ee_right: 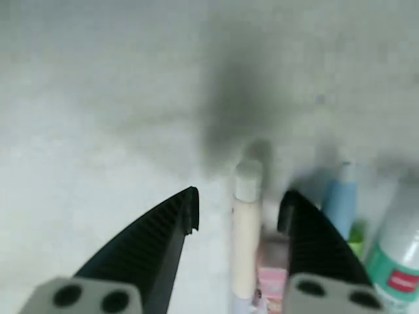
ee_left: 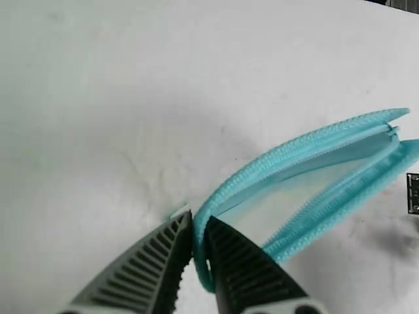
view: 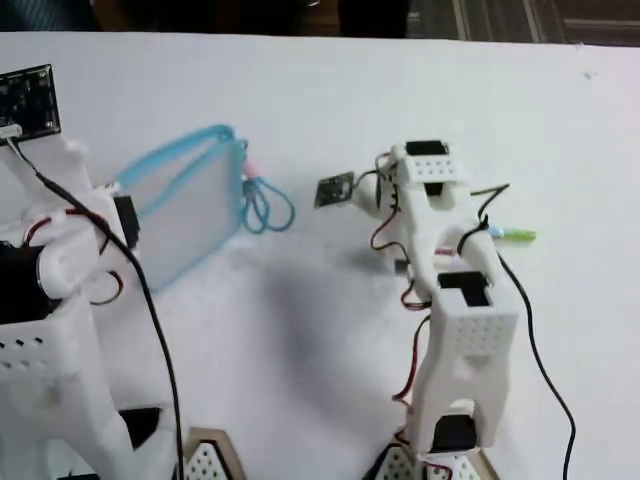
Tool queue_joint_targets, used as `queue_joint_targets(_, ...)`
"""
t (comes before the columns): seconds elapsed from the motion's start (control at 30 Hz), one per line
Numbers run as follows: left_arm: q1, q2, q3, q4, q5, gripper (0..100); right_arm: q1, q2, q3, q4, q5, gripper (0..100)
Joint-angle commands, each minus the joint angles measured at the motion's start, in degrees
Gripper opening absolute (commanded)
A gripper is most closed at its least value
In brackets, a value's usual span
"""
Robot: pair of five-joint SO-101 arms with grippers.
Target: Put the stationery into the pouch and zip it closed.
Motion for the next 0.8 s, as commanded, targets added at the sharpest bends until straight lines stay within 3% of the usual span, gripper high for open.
queue_joint_targets(0.0,-0.31,1.45,-0.26,-0.18,-0.53,2,-0.13,1.45,-1.14,-2.42,-1.23,6.6)
queue_joint_targets(0.07,-0.31,1.45,-0.26,-0.18,-0.53,2,-0.13,1.45,-1.14,-2.68,-1.23,1.2)
queue_joint_targets(0.27,-0.31,1.45,-0.26,-0.62,-0.53,2,0.22,0.66,-1.14,-3.3,-1.67,6.8)
queue_joint_targets(0.57,-0.13,1.45,-0.26,-0.62,-0.44,2,-0.13,-3.03,-0.62,1.54,-3.34,7.0)
queue_joint_targets(0.77,-0.13,1.45,-0.26,-0.53,-0.53,2,-0.22,-3.56,9.49,-4.7,-3.34,8.1)
